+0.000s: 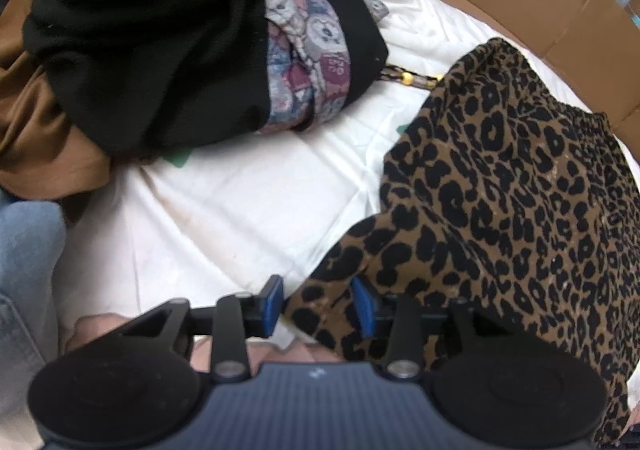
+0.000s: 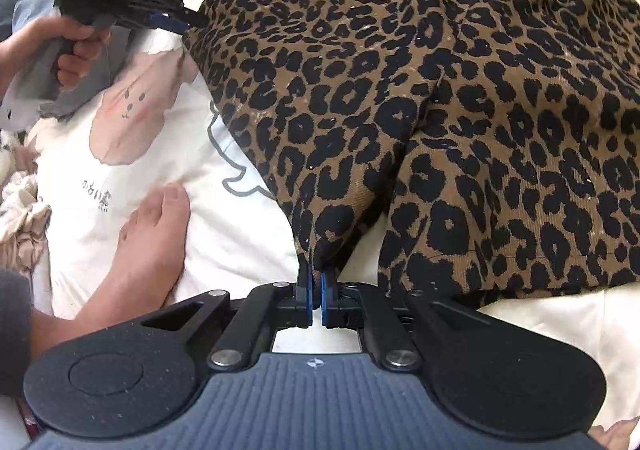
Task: Fold clothes
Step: 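Open both grippers and lift them above the leopard-print skirt's hem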
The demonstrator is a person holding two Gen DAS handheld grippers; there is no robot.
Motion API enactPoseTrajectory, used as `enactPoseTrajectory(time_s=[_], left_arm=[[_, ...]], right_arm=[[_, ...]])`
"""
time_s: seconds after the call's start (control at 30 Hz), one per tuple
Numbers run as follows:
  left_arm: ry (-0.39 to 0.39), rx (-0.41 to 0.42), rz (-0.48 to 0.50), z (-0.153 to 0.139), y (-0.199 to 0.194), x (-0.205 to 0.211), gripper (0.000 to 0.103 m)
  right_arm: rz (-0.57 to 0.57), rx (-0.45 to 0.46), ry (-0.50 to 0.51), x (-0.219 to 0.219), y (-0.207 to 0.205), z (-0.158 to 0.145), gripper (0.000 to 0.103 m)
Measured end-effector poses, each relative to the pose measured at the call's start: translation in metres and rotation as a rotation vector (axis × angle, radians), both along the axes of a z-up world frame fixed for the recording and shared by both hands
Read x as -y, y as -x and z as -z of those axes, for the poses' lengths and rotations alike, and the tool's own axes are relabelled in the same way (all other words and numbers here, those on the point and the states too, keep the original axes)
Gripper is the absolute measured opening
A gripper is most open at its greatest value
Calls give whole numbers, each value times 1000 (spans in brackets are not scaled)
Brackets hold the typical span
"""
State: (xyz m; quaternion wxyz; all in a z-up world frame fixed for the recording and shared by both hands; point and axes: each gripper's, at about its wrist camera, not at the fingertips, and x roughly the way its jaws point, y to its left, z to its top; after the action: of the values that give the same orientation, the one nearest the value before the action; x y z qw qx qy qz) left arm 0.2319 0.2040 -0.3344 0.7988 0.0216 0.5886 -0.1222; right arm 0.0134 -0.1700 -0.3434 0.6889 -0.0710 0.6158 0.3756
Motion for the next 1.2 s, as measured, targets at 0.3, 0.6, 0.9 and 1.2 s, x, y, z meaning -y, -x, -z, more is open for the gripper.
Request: enactPoseTrajectory(time_s=[0.3,0.6,0.9,1.2], left_arm=[[-56,17,66,12,2,10,43],[-57,-10,129,6,7,8,7],[-57,-24,132,-8,18,0,13],[-19,-23,97,-46,22,-13,17]], right_arm=[[51,-19,-121,22,-26,-47,18],[204,132,-118,39,-68,-52,43],[186,126,116,49,-68,16,42],[362,135,92,94,-63,-47,42]])
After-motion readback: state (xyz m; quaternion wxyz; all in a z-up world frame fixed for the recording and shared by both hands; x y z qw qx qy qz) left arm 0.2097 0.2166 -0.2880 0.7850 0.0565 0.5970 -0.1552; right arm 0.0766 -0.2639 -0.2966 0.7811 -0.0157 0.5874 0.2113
